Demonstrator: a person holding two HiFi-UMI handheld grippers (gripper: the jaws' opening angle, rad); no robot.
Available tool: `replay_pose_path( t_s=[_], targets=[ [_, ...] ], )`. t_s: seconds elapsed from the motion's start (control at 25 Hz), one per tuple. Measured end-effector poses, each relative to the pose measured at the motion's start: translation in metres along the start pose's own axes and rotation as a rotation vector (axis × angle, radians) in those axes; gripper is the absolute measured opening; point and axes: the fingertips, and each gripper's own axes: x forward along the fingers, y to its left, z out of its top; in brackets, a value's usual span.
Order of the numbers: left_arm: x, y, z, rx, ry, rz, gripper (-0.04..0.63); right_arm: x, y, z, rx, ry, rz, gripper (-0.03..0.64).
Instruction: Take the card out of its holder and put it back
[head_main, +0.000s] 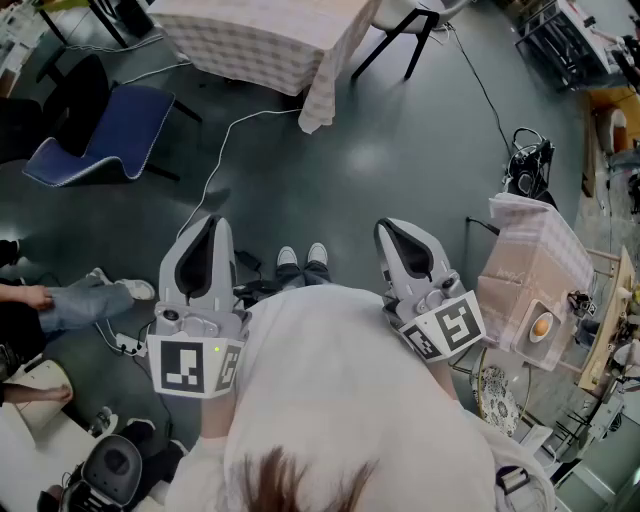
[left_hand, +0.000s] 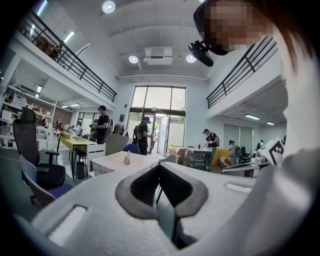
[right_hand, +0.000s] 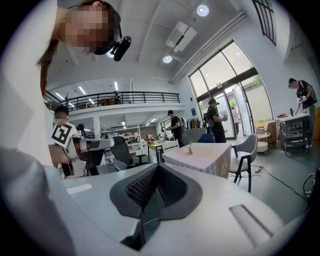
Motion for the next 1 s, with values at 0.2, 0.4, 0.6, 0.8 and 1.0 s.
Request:
replay_pose_path(
  t_s=[0.2, 0.4, 0.6, 0.8, 1.0],
  targets=[
    [-0.002, -0.009, 0.0, 0.007, 0.003, -0.003, 0.0, -0.008, -0.002, 0.0, 0.002, -0.001, -0.003, -0.003],
    [-0.001, -0.018, 0.001, 0.013, 0.001, -0.005, 0.0, -0.014, -0.005, -0.001, 0.006, -0.003, 0.005, -0.003],
    [0.005, -0.025, -0.007, 0.01, 0.014, -0.007, 0.0, -0.015, -0.011, -0.007, 0.008, 0.0, 0.017, -0.003],
    [0.012, -0.04, -0.023, -0.021, 0.041, -0.017, 0.0, -0.022, -0.016, -0.012, 0.01, -0.014, 0.067, -0.002],
    [0.029, -0.069, -0.033, -0.051, 0.06, -0.078, 0.0, -0.03, -0.033, -0.011, 0.019, -0.03, 0.054, -0.002]
  ],
)
